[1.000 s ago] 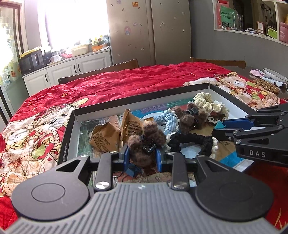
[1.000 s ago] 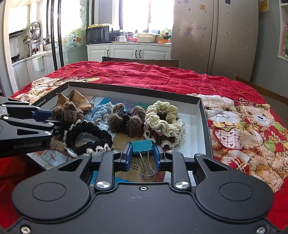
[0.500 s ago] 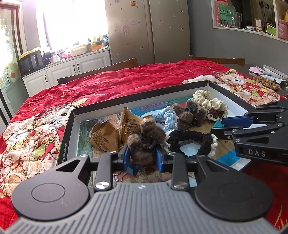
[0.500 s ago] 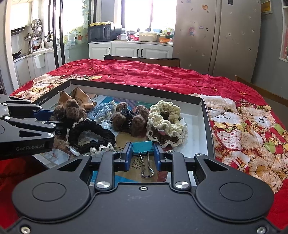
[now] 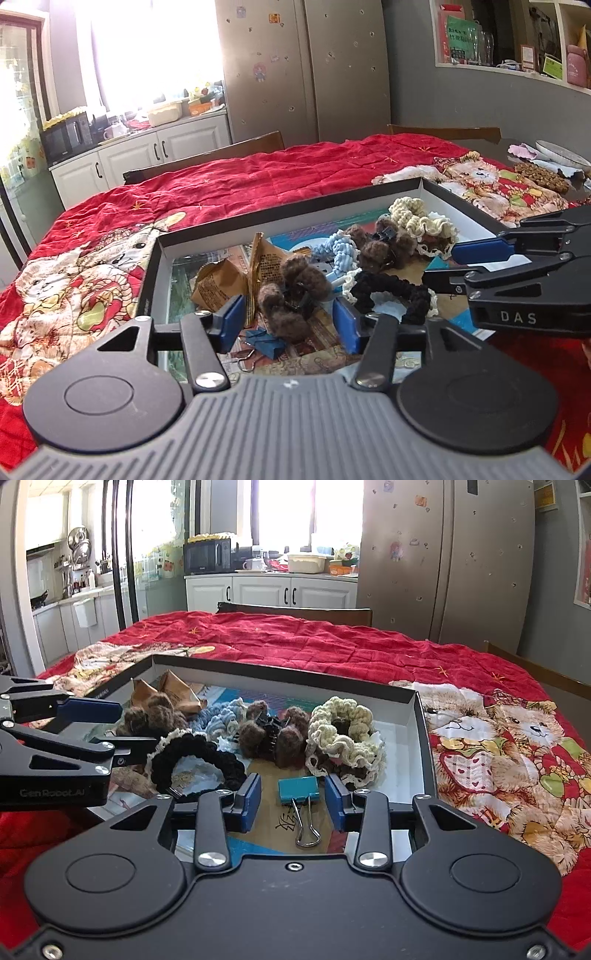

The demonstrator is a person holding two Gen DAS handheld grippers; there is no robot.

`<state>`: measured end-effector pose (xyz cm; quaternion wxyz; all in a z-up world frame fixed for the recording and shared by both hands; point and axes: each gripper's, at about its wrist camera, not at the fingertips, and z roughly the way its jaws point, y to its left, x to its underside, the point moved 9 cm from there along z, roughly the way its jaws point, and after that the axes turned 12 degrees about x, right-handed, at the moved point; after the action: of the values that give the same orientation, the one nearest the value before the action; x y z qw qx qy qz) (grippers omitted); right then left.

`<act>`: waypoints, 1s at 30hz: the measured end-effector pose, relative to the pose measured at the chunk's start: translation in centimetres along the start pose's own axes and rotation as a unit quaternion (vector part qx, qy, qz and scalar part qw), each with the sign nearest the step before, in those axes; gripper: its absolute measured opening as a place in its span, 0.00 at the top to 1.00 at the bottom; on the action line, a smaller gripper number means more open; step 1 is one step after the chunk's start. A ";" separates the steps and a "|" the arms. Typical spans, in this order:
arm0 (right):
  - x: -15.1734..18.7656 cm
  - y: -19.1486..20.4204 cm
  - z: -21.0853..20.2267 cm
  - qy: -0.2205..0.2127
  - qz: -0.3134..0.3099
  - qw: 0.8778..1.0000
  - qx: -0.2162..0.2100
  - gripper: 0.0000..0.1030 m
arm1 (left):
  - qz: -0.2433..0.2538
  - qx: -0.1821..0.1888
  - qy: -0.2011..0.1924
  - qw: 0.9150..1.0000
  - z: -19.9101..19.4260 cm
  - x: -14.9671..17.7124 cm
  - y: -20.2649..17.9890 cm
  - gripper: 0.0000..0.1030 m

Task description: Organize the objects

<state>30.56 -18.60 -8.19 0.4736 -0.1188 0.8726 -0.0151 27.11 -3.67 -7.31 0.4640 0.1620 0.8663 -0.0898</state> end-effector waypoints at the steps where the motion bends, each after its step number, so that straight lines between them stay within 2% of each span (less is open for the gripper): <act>1: -0.1 -0.1 -0.2 -0.002 0.003 1.000 0.000 0.63 | -0.001 -0.002 -0.002 1.000 -0.2 -0.1 0.0 0.32; 9: -0.7 -0.6 -2.4 -0.017 0.007 1.000 0.004 0.57 | -0.003 -0.016 -0.021 1.000 -2.7 -0.6 0.1 0.16; 20: -1.3 -1.6 -7.3 -0.041 0.033 0.999 0.007 0.51 | -0.028 -0.030 -0.041 0.998 -7.1 -0.5 0.1 0.01; 30: -0.4 -1.5 -12.2 -0.056 0.025 0.998 0.006 0.41 | -0.040 -0.039 -0.044 0.997 -10.5 0.4 -0.8 0.00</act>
<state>20.94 -20.99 -0.97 0.5223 -0.0948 0.8475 -0.0019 18.51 -1.11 -1.87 0.5040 0.1048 0.8534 -0.0821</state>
